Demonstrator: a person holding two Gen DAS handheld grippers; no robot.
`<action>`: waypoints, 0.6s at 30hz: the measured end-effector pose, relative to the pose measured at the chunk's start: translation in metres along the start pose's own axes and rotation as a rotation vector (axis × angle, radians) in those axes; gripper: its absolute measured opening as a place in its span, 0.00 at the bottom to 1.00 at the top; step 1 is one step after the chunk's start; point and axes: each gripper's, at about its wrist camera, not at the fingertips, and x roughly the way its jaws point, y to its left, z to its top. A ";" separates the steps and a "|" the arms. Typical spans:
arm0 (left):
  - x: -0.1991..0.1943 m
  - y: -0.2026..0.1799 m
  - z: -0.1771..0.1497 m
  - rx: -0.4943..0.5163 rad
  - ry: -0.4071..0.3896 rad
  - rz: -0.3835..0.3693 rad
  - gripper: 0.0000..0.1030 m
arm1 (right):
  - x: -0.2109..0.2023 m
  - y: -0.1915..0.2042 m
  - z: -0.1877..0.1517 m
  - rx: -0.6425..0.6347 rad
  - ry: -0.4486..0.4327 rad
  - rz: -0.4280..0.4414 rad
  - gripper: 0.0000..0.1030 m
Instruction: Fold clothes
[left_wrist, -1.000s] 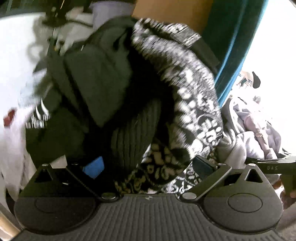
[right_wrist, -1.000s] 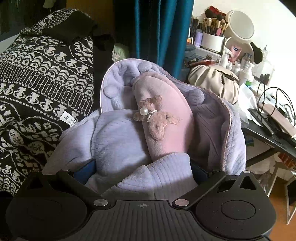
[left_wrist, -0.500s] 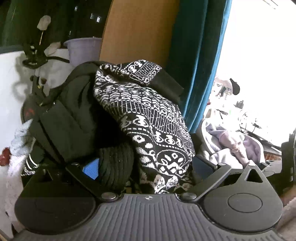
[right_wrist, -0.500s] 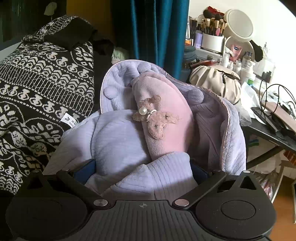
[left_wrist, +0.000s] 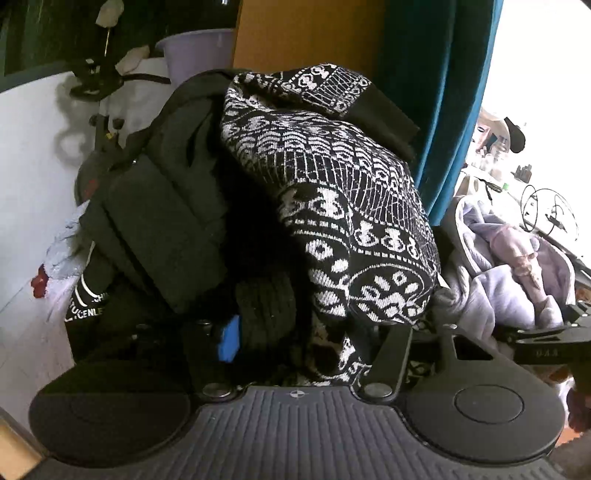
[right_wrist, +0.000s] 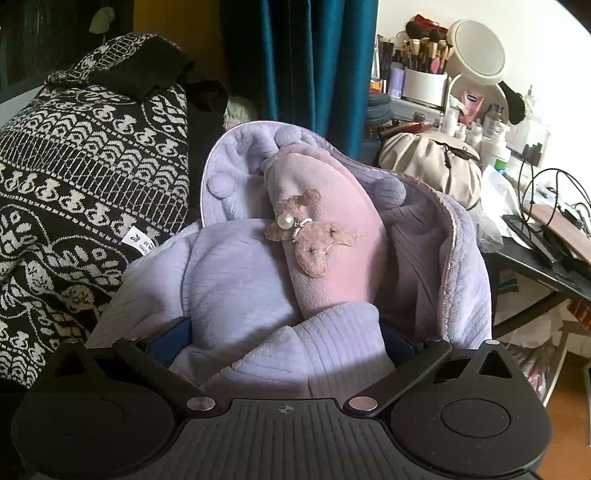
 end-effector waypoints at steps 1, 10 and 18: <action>0.000 -0.002 0.000 0.014 0.000 0.005 0.58 | 0.000 0.000 0.000 0.000 0.000 0.001 0.99; -0.001 -0.004 -0.004 0.018 0.006 0.002 0.55 | 0.000 -0.001 0.001 0.002 -0.001 0.002 0.99; -0.001 -0.003 -0.005 0.014 0.016 -0.009 0.52 | 0.000 -0.001 0.001 0.002 -0.001 0.001 0.99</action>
